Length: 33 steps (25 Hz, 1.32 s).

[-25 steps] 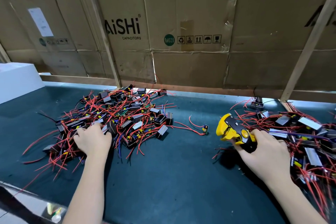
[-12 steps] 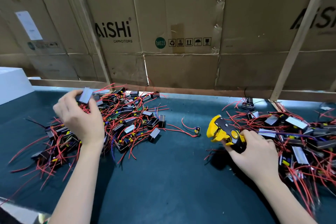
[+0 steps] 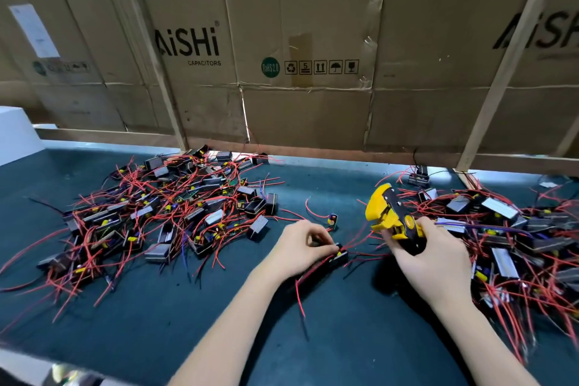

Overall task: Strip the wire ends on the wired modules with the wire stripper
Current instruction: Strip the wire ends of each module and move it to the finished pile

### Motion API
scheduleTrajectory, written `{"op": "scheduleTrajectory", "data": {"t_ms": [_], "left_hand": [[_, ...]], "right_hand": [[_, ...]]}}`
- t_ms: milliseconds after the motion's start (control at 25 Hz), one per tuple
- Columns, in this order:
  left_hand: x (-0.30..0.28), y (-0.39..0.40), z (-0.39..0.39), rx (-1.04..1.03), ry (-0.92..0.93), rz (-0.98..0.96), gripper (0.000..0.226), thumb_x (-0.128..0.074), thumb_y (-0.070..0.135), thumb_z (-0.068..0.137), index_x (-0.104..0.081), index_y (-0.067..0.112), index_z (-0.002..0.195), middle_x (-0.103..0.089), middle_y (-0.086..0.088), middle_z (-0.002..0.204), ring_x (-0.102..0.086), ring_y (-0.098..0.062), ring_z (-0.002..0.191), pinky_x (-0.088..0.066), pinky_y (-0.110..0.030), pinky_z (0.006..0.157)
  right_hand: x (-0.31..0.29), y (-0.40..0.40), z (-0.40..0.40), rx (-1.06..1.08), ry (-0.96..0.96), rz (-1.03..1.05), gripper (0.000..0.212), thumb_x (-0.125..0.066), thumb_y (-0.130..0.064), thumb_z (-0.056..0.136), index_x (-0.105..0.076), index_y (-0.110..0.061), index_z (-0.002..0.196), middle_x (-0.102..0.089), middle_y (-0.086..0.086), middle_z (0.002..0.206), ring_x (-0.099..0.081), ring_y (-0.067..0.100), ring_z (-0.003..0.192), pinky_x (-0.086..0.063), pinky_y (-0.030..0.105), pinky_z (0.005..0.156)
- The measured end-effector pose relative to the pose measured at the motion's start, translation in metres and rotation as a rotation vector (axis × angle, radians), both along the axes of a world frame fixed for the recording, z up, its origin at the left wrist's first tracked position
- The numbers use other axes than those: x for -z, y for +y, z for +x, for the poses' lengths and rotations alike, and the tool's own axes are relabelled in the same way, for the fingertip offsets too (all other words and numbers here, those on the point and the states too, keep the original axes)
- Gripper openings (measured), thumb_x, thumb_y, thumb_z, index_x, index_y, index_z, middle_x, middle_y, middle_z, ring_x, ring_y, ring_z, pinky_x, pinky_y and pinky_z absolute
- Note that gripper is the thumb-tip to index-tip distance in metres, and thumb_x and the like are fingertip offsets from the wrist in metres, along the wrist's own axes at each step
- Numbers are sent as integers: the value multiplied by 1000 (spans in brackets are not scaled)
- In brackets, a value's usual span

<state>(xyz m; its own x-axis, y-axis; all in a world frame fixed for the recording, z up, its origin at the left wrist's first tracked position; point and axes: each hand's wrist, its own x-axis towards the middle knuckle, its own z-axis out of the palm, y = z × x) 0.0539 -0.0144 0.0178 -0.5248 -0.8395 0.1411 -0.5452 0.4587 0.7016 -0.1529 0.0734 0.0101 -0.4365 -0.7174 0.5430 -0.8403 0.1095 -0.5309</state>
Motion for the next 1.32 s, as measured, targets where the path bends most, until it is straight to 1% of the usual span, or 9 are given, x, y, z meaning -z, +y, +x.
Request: {"op": "scheduleTrajectory", "data": {"t_ms": [160,280,440,600,760,920,1000,1160,1320], "left_hand": [[8,-3,5,-32,108,-14,12,-63,17,93,-73,11,88,-69,3,78,-53,7,64,-41,-14,69],[7,-3,11,-43,209,104,18,-54,11,98,-72,10,94,-67,1,73,-50,-1,54,-40,-20,61],[6,-3,19,154,224,120,38,-61,0,91,-69,27,117,-59,2,114,-49,-17,63,-45,-25,70],[6,0,19,280,98,-66,22,-69,12,89,-76,29,102,-53,1,113,-43,-6,65,-40,-16,77],[9,-3,23,139,-10,-283,14,-76,29,81,-72,27,95,-57,6,95,-53,-7,81,-47,-31,82],[8,1,20,-23,-186,-602,29,-75,48,76,-64,21,78,-53,8,74,-51,-18,81,-43,-37,73],[8,1,20,-31,-145,-680,32,-70,53,76,-67,22,78,-58,9,76,-52,-17,81,-41,-33,72],[9,8,11,145,127,-444,24,-69,38,86,-74,24,104,-70,16,105,-59,-5,103,-41,-25,92],[14,12,2,110,246,-279,11,-70,14,89,-78,17,96,-75,12,86,-67,-1,80,-50,-19,79]], "right_hand": [[-4,0,3,-8,-11,-16,43,-75,-48,77,-50,-14,67,-53,1,60,-54,35,65,-46,45,68],[-5,0,3,-5,-38,-29,44,-75,-48,78,-50,-14,67,-54,2,60,-54,34,65,-46,46,69],[-5,0,2,-8,-55,-35,46,-74,-50,79,-48,-13,67,-53,2,61,-53,33,66,-46,46,70],[-5,2,2,-8,-49,-36,47,-73,-51,79,-50,-11,68,-54,3,62,-53,33,68,-46,45,72],[-3,1,1,4,-2,-44,48,-73,-52,78,-50,-11,68,-53,2,61,-54,33,66,-45,44,70],[2,-1,-3,39,146,-38,48,-77,-52,74,-45,-17,68,-53,3,61,-55,35,63,-41,40,66],[7,-3,-5,59,245,-10,49,-79,-52,71,-47,-16,69,-55,4,61,-57,34,62,-39,39,65],[11,-8,-6,114,321,28,49,-81,-53,69,-52,-13,70,-58,5,64,-60,32,64,-38,38,63],[12,-9,-4,159,333,11,50,-74,-56,70,-51,-12,69,-59,7,61,-59,32,62,-38,38,63]]}}
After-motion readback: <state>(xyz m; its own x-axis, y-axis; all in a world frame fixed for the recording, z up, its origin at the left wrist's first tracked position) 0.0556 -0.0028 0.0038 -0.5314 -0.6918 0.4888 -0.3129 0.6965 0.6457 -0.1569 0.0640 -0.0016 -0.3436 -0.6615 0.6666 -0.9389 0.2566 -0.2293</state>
